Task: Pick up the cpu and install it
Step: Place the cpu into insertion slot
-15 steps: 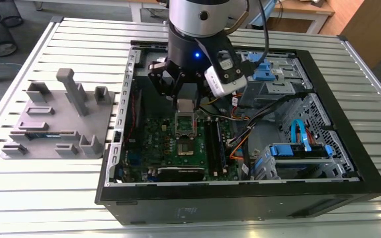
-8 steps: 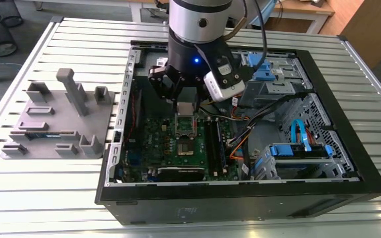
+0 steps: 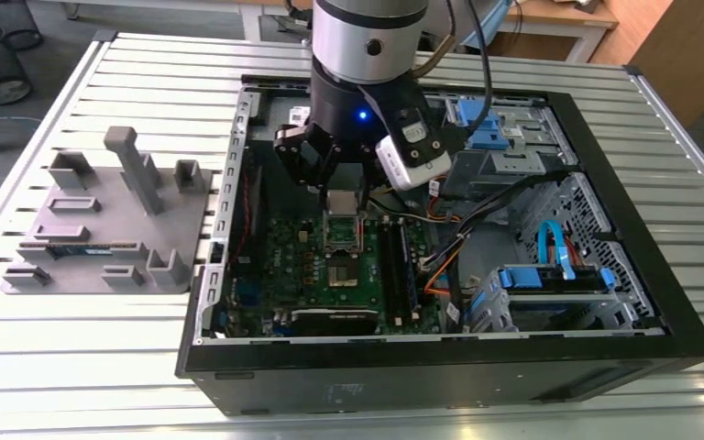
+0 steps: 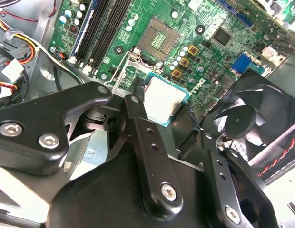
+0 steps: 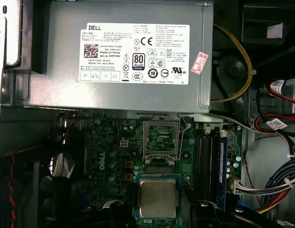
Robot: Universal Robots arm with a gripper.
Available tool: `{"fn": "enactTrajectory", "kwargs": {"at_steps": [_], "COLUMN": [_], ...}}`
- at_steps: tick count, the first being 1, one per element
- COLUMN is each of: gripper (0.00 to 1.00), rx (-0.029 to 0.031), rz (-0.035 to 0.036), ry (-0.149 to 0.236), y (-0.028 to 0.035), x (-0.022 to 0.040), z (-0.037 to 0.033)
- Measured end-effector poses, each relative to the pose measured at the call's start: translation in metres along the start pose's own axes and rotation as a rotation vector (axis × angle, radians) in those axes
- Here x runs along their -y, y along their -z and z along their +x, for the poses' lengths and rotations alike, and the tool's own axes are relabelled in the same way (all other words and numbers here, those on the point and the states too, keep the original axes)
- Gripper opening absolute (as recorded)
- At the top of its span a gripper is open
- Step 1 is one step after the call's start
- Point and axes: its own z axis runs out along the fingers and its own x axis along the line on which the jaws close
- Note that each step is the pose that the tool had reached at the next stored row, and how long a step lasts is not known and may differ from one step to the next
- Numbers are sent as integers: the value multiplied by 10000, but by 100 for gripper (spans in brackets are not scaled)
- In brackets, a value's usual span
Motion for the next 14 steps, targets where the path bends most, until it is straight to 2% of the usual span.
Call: {"fn": "enactTrajectory", "kwargs": {"at_steps": [6, 14], "gripper": [47, 47], "rx": [0, 0], "rz": [0, 0], "ry": [0, 1], "y": [-18, -84], "x": [0, 1], "z": [0, -2]}}
